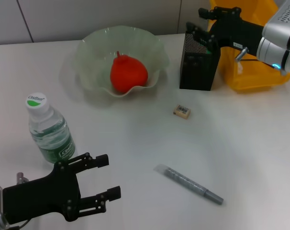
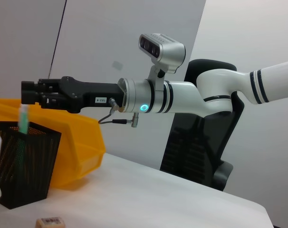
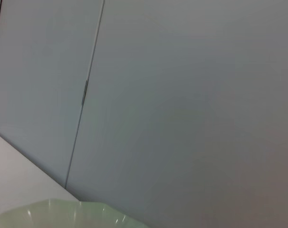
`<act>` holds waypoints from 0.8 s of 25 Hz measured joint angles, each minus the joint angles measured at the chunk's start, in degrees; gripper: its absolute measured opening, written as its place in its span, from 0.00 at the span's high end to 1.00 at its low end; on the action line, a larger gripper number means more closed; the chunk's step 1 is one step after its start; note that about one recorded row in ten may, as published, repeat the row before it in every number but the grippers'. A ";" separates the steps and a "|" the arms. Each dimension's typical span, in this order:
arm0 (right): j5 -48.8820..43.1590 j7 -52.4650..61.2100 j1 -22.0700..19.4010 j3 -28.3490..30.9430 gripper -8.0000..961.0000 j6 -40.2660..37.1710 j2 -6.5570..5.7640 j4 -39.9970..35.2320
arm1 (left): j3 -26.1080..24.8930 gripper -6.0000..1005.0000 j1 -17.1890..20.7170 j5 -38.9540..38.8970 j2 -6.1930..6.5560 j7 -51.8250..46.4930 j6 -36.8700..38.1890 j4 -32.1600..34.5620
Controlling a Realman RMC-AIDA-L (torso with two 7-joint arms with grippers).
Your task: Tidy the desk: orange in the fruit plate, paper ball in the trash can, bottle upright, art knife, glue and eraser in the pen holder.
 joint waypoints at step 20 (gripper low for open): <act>-22.33 49.65 -11.43 -9.72 0.36 -12.71 0.71 -33.03 | -0.18 0.21 -0.23 0.00 0.37 0.54 0.53 0.04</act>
